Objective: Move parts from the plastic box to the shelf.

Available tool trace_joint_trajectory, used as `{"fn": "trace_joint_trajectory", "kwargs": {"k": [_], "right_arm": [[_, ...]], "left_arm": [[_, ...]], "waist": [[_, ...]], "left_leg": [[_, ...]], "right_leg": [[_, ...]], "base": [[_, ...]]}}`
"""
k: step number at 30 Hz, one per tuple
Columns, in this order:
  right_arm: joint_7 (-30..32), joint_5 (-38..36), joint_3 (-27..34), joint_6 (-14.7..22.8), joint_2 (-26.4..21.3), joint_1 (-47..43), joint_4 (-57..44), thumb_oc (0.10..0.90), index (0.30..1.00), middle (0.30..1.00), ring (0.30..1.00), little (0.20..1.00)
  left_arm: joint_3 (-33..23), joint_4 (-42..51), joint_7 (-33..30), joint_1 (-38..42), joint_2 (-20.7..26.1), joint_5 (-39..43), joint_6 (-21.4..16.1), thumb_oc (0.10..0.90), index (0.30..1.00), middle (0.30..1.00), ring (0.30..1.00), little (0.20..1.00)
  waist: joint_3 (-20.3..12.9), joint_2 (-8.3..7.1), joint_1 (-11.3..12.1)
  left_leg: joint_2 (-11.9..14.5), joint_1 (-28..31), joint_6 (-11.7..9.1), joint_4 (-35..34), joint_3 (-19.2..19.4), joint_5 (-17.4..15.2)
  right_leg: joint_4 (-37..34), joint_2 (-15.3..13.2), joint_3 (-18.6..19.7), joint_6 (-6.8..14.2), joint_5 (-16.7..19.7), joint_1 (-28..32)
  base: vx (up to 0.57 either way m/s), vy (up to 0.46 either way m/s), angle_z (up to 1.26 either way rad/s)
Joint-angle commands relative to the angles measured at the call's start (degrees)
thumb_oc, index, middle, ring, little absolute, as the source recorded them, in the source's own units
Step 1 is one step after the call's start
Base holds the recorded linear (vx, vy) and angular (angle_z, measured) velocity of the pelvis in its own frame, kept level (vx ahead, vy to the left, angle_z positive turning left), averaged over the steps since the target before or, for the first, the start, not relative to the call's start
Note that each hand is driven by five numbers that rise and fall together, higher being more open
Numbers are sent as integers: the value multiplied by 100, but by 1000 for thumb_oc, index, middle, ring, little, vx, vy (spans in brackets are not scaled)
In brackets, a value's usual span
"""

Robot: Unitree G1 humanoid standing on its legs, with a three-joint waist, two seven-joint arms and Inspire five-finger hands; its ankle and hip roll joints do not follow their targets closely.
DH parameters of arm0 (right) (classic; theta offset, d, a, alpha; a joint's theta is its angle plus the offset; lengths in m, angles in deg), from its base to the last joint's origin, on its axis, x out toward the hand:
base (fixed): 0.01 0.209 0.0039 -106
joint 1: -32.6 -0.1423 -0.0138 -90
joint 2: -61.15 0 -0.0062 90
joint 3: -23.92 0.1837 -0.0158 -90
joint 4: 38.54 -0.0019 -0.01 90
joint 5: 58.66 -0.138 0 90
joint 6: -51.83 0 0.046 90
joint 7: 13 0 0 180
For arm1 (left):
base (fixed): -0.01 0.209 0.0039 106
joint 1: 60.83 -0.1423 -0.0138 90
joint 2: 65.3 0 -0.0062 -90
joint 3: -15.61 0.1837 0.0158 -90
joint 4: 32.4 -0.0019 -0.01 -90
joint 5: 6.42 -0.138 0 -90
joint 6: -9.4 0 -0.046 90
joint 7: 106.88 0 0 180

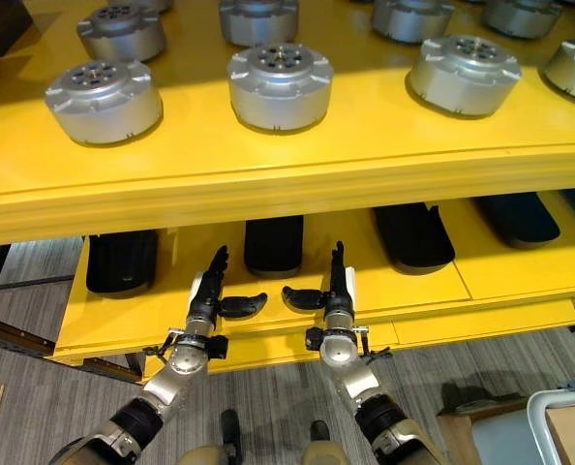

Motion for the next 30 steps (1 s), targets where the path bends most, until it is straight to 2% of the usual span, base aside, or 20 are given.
{"fn": "trace_joint_trajectory", "kwargs": {"k": [1, 9, 17, 21, 30], "right_arm": [[-134, -199, 69, 385, 134, -859, -190, 900, 1000, 1000, 1000, 1000], [-491, -577, -111, 377, 314, -1062, -179, 900, 1000, 1000, 1000, 1000], [-806, -863, -291, 374, 453, -1181, -307, 900, 1000, 1000, 1000, 1000], [-962, -1018, -313, 389, 484, -1219, -305, 900, 1000, 1000, 1000, 1000], [-1186, -1024, -513, 346, 624, -1351, -435, 900, 1000, 1000, 1000, 1000]], "left_arm": [[107, -143, 260, 800, -416, 192, -509, 900, 1000, 1000, 1000, 1000], [125, -335, 563, 981, -523, 343, -533, 900, 1000, 1000, 1000, 1000], [126, -476, 1222, 1058, -606, 876, -596, 900, 1000, 1000, 1000, 1000], [156, -529, 1356, 1078, -622, 908, -634, 900, 1000, 1000, 1000, 1000], [258, -662, 1679, 1204, -704, 1109, -706, 900, 1000, 1000, 1000, 1000]], "waist": [[-118, -10, 89], [50, -7, 76], [147, -17, 61], [165, -10, 54], [198, -16, 39]], "left_leg": [[293, -186, -73, 805, -191, -837], [269, -283, -57, 883, -163, -850], [256, -324, -40, 894, -140, -854], [260, -337, -41, 898, -130, -852], [247, -358, -33, 869, -103, -847]], "right_leg": [[957, -170, -232, -190, -486, -401], [1048, -175, -188, -198, -481, -534], [1093, -164, -146, -199, -469, -630], [1105, -163, -137, -202, -469, -658], [1100, -146, -109, -206, -457, -714]], "base": [[0, 0, 0], [0, 0, 0], [-10, 1, -2], [0, 0, 0], [-8, 0, 0]]}}
